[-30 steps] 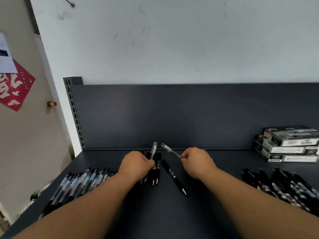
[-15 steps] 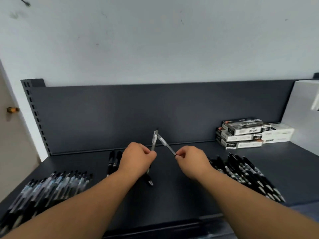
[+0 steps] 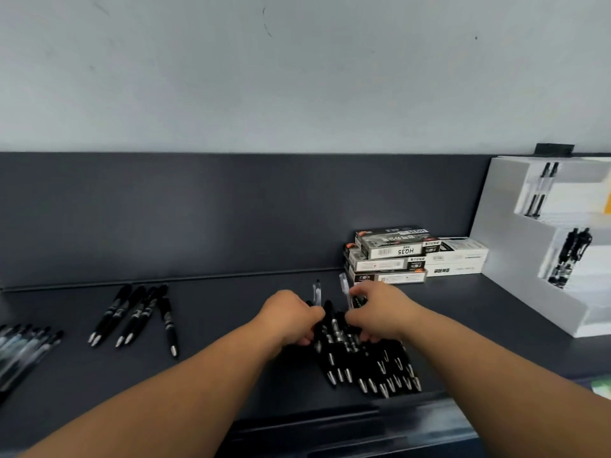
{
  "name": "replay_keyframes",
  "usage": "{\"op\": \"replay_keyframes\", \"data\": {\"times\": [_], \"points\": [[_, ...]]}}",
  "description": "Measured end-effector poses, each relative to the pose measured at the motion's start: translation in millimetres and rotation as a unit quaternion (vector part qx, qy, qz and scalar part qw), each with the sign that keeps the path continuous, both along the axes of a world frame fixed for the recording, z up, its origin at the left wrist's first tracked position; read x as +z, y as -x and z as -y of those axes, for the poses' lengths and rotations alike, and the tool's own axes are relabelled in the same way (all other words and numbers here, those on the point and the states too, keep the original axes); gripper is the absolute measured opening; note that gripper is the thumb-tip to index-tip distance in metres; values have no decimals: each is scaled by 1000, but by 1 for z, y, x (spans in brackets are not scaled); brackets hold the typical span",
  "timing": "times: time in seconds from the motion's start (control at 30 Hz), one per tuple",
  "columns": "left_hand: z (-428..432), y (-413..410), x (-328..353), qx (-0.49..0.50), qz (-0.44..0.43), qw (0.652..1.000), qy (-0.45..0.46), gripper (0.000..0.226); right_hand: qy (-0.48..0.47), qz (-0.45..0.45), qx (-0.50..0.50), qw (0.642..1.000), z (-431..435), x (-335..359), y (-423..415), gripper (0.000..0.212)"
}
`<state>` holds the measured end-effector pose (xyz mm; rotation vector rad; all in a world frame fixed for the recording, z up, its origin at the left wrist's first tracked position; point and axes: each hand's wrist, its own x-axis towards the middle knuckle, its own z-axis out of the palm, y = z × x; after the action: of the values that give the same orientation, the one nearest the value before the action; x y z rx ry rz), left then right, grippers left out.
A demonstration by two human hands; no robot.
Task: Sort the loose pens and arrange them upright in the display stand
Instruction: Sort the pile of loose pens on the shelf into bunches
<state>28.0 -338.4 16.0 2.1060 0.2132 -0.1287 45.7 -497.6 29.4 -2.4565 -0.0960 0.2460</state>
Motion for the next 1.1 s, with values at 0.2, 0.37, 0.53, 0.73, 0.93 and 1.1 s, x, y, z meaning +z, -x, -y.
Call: {"op": "replay_keyframes", "data": {"times": [0.2, 0.37, 0.53, 0.73, 0.93, 1.1], "points": [[8, 6, -1, 12, 13, 999, 38, 15, -35, -10, 68, 997, 0, 4, 6, 59], [13, 12, 1, -12, 9, 987, 161, 11, -58, -13, 126, 990, -7, 3, 7, 24], [3, 16, -4, 8, -17, 983, 183, 19, -51, 6, 139, 989, -12, 3, 4, 10], [-38, 28, 4, 71, 19, 971, 227, 15, -64, 35, 151, 986, -58, 7, 3, 10], [-142, 50, 6, 179, 52, 963, 195, 15, -55, 53, 168, 983, -143, 1, 11, 6], [-254, 72, 18, 251, 33, 967, -34, 19, -10, 76, 177, 981, -217, -9, 17, 27]]}}
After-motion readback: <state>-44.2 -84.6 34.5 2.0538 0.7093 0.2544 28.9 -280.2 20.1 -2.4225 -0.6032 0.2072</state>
